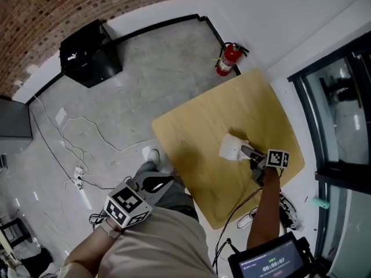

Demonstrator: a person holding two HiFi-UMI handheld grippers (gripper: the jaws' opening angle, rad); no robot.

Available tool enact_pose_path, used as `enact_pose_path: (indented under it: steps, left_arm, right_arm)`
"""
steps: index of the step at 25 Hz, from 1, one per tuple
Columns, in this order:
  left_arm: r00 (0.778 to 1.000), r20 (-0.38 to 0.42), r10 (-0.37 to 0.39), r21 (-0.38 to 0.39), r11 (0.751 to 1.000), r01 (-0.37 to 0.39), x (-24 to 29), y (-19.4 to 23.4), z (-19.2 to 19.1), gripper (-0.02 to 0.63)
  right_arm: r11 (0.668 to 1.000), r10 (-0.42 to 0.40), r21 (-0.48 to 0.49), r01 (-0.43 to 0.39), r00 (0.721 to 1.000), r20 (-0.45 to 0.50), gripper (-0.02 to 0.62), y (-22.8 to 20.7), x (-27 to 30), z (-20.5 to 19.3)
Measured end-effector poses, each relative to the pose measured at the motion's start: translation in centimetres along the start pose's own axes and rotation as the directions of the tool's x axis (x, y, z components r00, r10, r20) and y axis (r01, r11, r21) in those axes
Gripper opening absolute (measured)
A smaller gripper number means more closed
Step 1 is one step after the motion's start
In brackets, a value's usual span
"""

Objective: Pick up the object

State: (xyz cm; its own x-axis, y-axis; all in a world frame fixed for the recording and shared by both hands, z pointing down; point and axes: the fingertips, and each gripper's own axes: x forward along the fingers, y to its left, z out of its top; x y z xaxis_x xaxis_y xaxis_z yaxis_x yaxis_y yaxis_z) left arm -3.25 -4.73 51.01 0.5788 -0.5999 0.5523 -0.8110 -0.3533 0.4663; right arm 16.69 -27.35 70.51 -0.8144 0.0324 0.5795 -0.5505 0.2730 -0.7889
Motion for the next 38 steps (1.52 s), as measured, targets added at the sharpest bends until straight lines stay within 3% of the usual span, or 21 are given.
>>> enact_pose_path:
  steps: [3,6,10,14,16,19,24,27,29,32,33,36,38]
  left_arm:
    - [1.000,0.004,-0.003,-0.002,1.000,0.003,0.0,-0.2,0.2,-0.012]
    - [1.000,-0.004,-0.009,0.004,1.000,0.009,0.2,-0.5,0.0,-0.012]
    - [1.000,-0.022,-0.018,0.011,1.000,0.019,0.8,-0.9,-0.2,-0.012]
    - [0.999,-0.025,-0.025,0.022,0.999,0.025,1.0,-1.4,-0.1,-0.012]
    - [1.000,-0.022,-0.021,0.028,0.999,0.022,0.9,-1.6,-0.1,-0.012]
    - [1.000,-0.014,-0.010,0.027,1.000,0.010,0.5,-1.6,-0.1,-0.012]
    - [1.000,0.005,0.014,0.010,1.000,-0.014,-0.4,-0.6,-0.4,-0.012]
    - [1.000,0.021,0.014,0.008,1.000,-0.014,-0.8,-0.1,-0.4,-0.012]
    - [0.999,0.036,0.010,0.011,1.000,-0.011,-1.1,0.4,0.1,-0.012]
    - [0.997,0.078,0.000,-0.002,1.000,0.000,-1.9,1.3,1.3,-0.012]
    - [0.995,0.098,-0.008,-0.007,1.000,0.008,-2.0,1.6,1.9,-0.012]
    - [0.982,0.179,-0.065,-0.028,0.997,0.071,-1.8,2.1,4.7,-0.012]
    - [0.965,0.235,-0.114,-0.044,0.991,0.128,-1.4,2.3,7.0,-0.012]
  right_arm:
    - [0.983,0.169,0.046,-0.175,0.979,0.112,0.261,0.9,0.1,-0.3]
    - [0.988,0.145,0.047,-0.150,0.985,0.095,0.259,1.8,1.5,-1.8]
    - [0.971,0.237,0.034,-0.236,0.972,-0.003,0.259,5.6,5.8,-3.7]
    - [0.937,0.340,0.078,-0.340,0.940,0.015,0.261,9.4,9.6,-4.2]
    - [0.906,0.417,0.062,-0.420,0.907,0.055,0.261,12.1,10.6,-3.8]
    - [0.826,0.556,0.014,-0.564,0.818,0.149,0.259,17.6,10.1,-2.2]
    - [0.624,0.764,-0.063,-0.779,0.592,0.257,0.259,28.0,7.5,0.6]
    - [0.524,0.839,-0.117,-0.844,0.487,0.241,0.259,33.5,6.0,1.1]
    - [0.485,0.866,-0.149,-0.861,0.449,0.221,0.259,36.7,5.1,1.3]
    - [0.467,0.874,-0.165,-0.869,0.425,0.234,0.261,39.9,4.4,1.8]
    - [0.452,0.879,-0.169,-0.876,0.405,0.253,0.261,40.8,3.9,2.1]
    - [0.394,0.888,-0.225,-0.891,0.306,0.344,0.261,43.6,0.4,3.8]
    - [0.379,0.873,-0.272,-0.884,0.245,0.422,0.261,44.3,-2.3,4.8]
